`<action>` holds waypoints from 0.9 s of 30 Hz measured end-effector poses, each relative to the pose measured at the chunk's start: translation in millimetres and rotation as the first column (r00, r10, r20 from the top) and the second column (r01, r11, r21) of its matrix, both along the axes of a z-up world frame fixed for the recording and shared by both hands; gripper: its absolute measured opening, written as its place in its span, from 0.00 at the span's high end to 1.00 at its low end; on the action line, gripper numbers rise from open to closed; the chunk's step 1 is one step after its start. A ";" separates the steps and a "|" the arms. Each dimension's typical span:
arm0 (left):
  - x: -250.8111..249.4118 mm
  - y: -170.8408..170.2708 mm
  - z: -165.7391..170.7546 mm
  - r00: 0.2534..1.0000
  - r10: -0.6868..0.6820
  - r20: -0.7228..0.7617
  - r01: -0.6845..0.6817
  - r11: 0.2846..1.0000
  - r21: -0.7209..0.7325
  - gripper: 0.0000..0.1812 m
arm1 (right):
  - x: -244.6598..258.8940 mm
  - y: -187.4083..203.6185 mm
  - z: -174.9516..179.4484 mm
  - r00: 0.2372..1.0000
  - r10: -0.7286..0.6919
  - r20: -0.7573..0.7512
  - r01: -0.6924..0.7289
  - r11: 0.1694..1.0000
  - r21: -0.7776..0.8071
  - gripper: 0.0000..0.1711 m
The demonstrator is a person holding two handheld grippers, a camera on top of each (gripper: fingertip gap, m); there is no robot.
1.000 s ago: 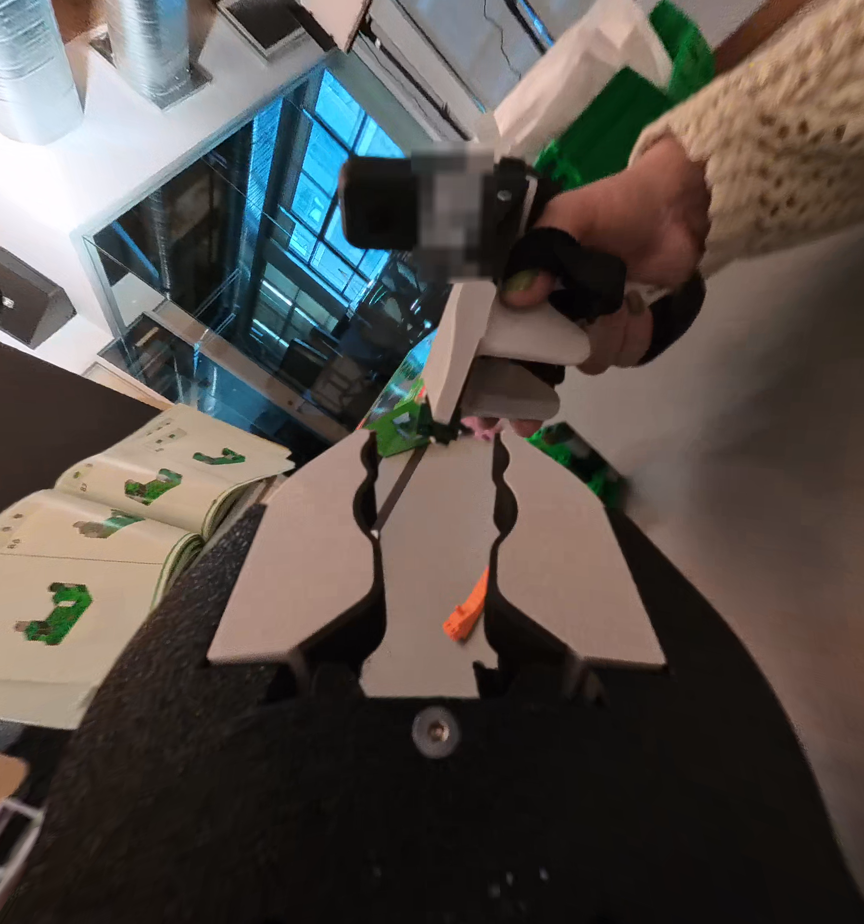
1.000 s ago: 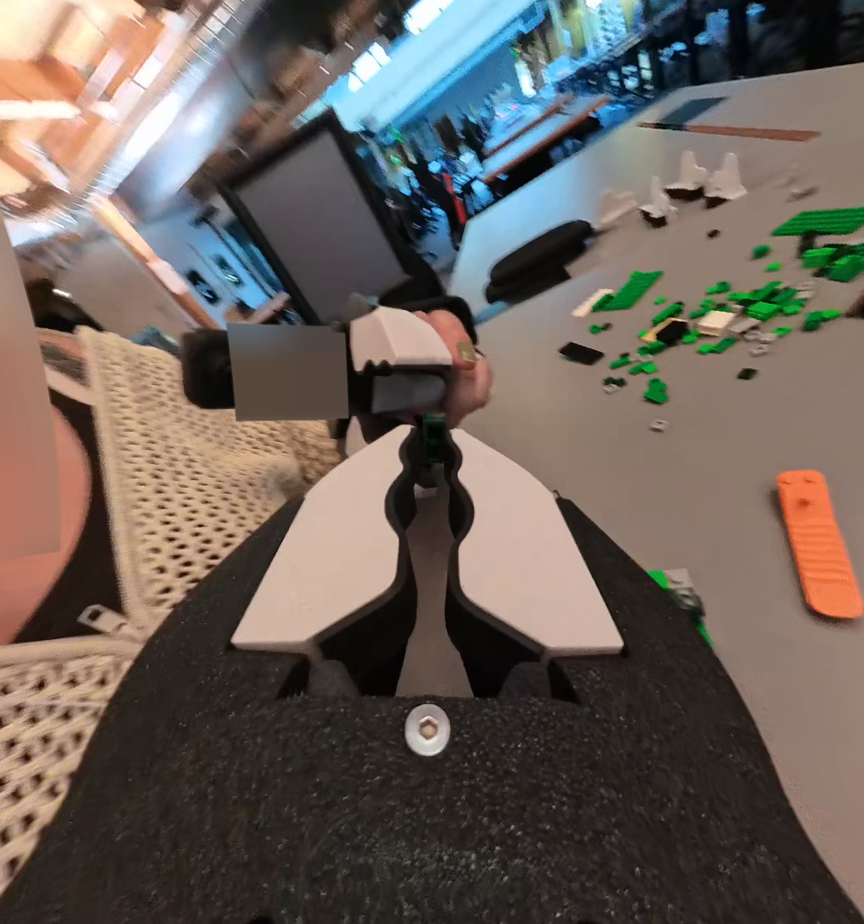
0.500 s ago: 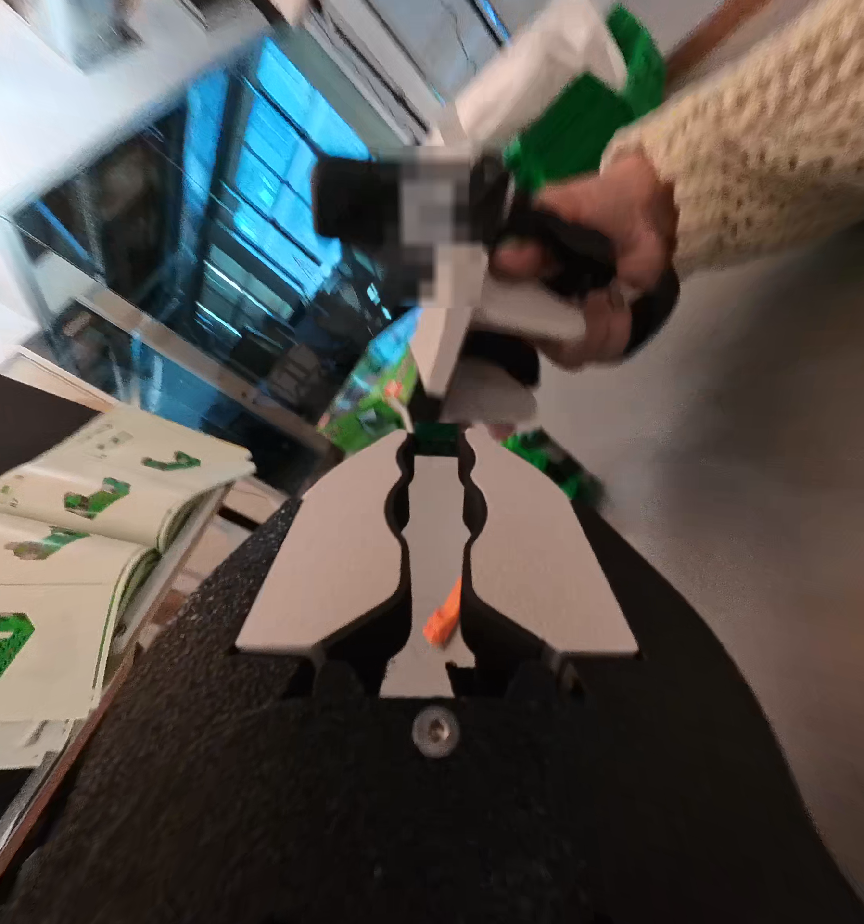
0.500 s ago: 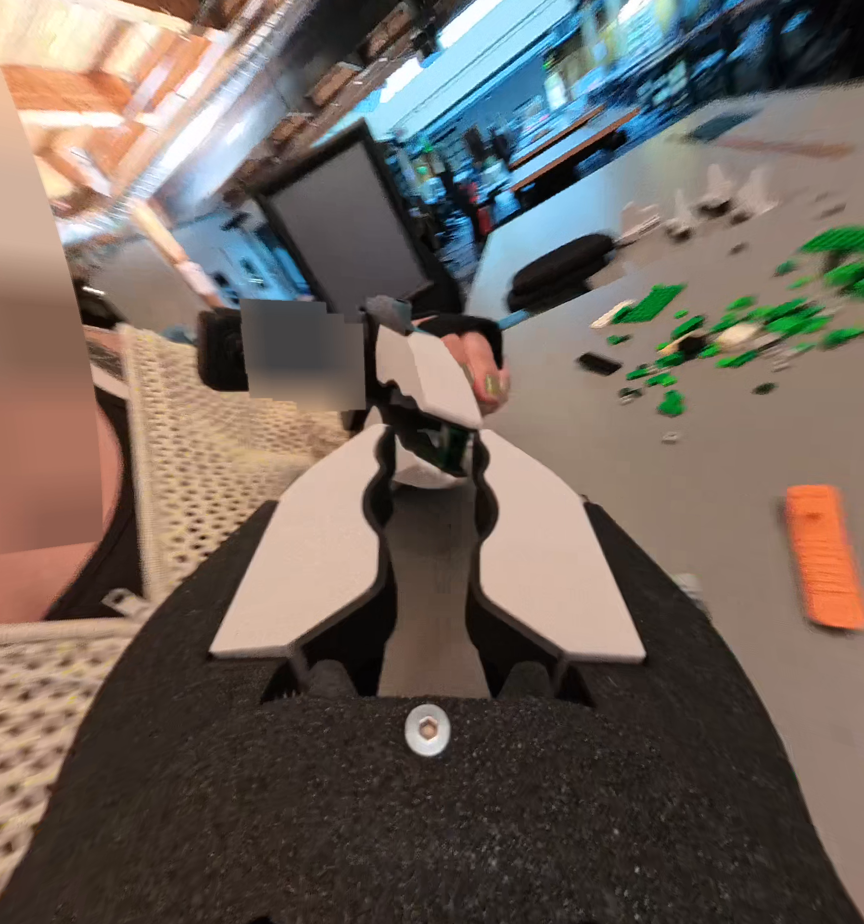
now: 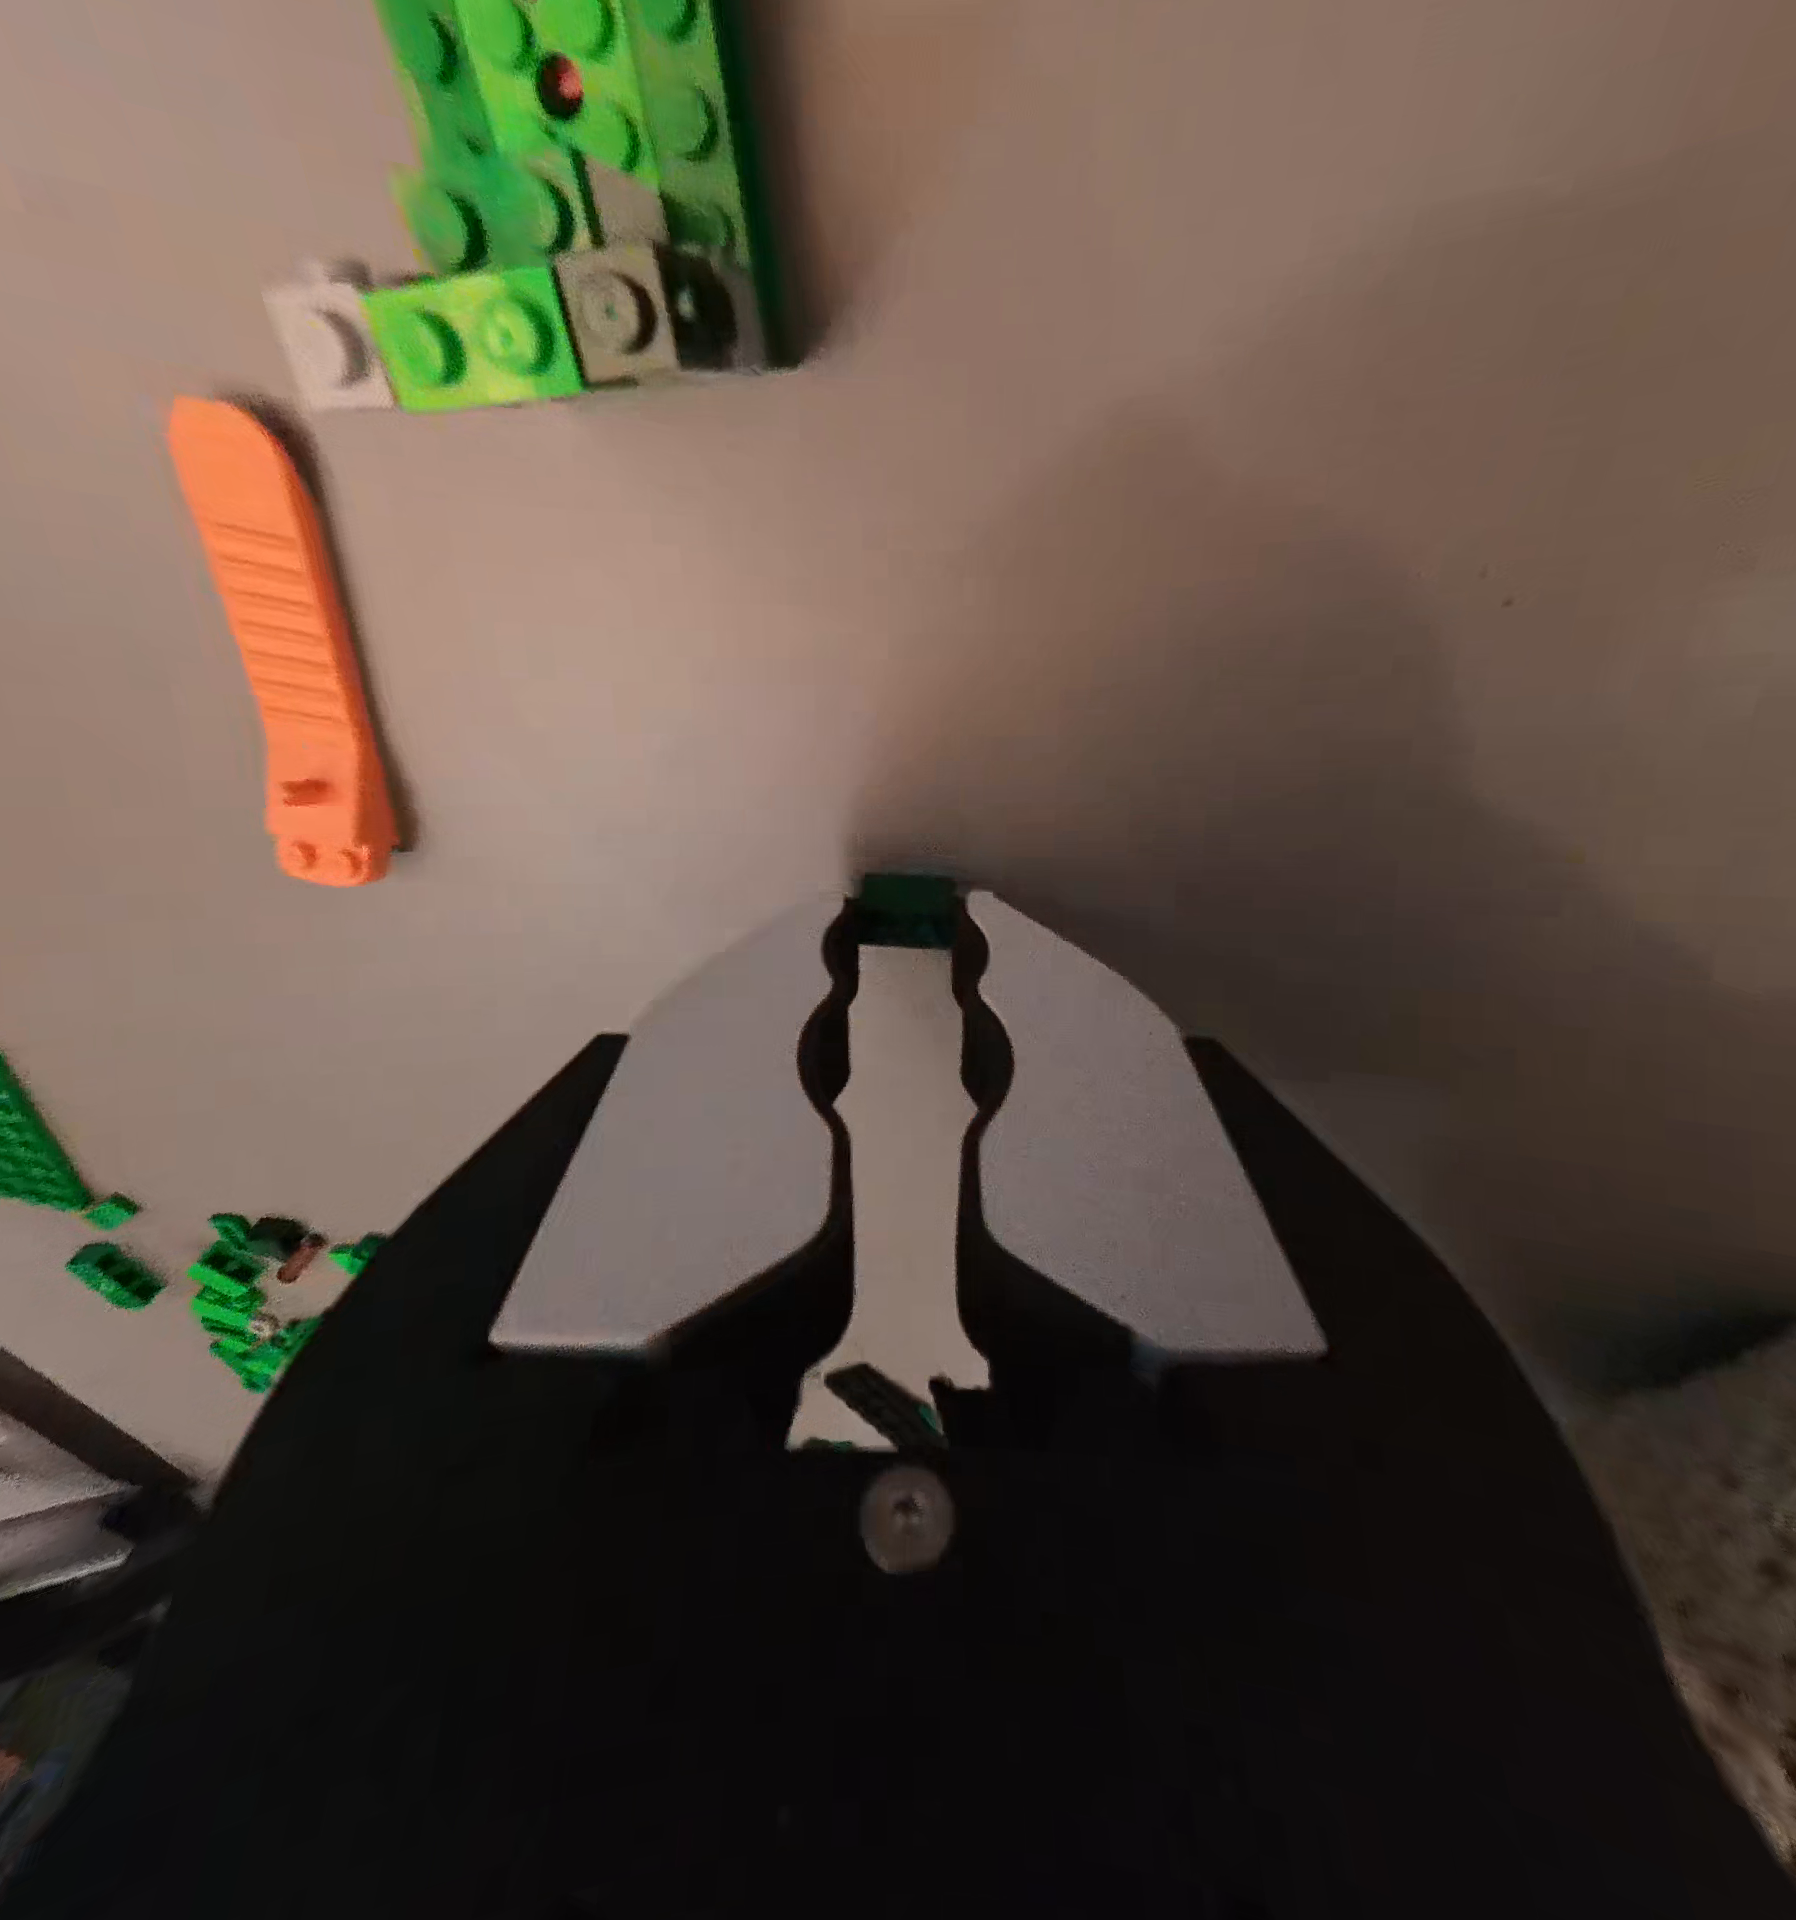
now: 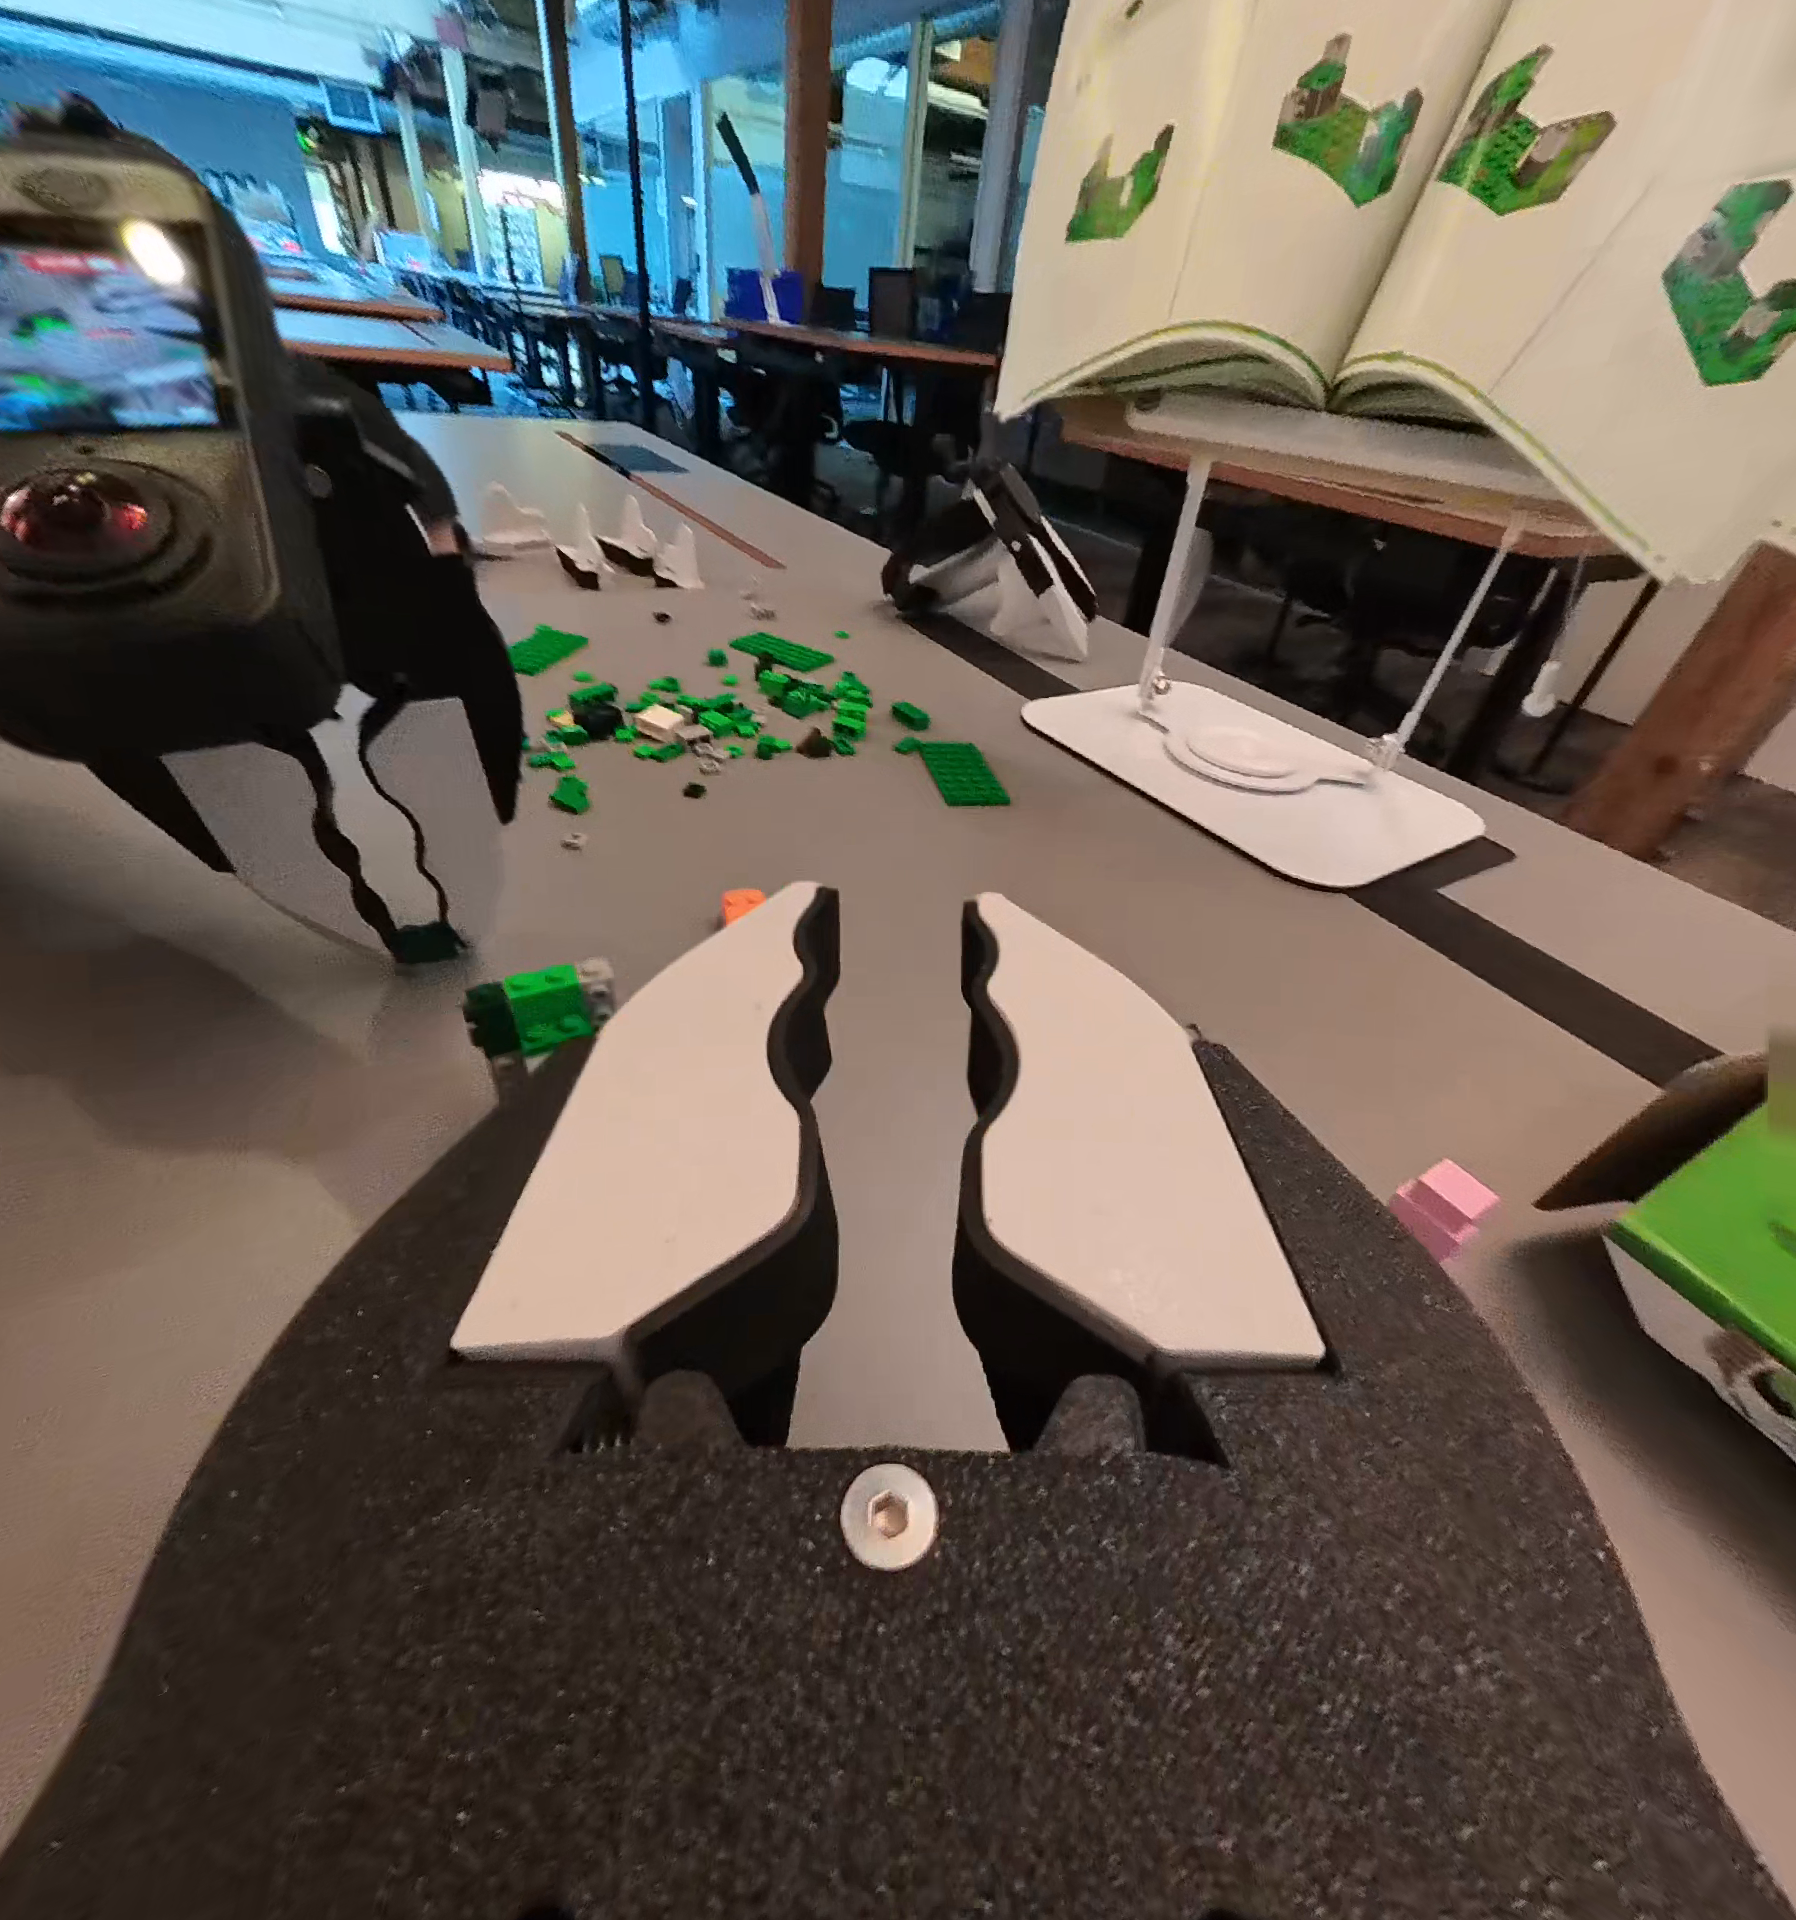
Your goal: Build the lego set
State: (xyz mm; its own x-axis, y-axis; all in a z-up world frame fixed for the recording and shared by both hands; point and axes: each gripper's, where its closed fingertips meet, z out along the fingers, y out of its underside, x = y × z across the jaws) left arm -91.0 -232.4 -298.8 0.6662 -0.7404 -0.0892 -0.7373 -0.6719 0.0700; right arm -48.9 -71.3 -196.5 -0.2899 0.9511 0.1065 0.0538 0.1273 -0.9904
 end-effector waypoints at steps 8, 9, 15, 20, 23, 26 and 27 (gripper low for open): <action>1.6 -1.4 -1.3 0.997 0.041 0.061 -0.041 0.999 -0.005 0.69 | -4.1 19.7 -20.4 0.994 -0.087 0.065 0.085 0.996 0.027 0.88; 0.9 -1.8 0.0 0.996 0.045 0.079 -0.046 0.999 0.013 0.67 | -4.0 21.1 -19.9 0.994 -0.093 0.058 0.091 0.995 0.029 0.88; -0.9 11.1 12.1 0.934 0.069 0.349 -0.185 0.932 0.311 0.64 | 3.1 23.7 -9.8 0.993 -0.091 -0.076 0.100 0.987 0.125 0.88; -5.1 24.5 21.2 0.861 0.068 0.503 -0.368 0.766 0.527 0.65 | 12.7 37.5 10.9 0.948 -0.187 -0.258 0.224 0.967 0.121 0.88; -1.6 28.6 30.0 0.825 0.000 0.565 -0.424 0.660 0.620 0.69 | 16.7 33.4 11.6 0.950 -0.164 -0.266 0.199 0.974 0.112 0.95; -0.4 30.2 33.7 0.796 -0.038 0.604 -0.461 0.608 0.646 0.72 | 15.7 33.2 9.6 0.955 -0.161 -0.248 0.189 0.977 0.097 0.95; -1.1 31.6 34.2 0.783 -0.042 0.620 -0.480 0.593 0.647 0.73 | 15.1 34.8 9.6 0.954 -0.170 -0.248 0.198 0.976 0.095 0.95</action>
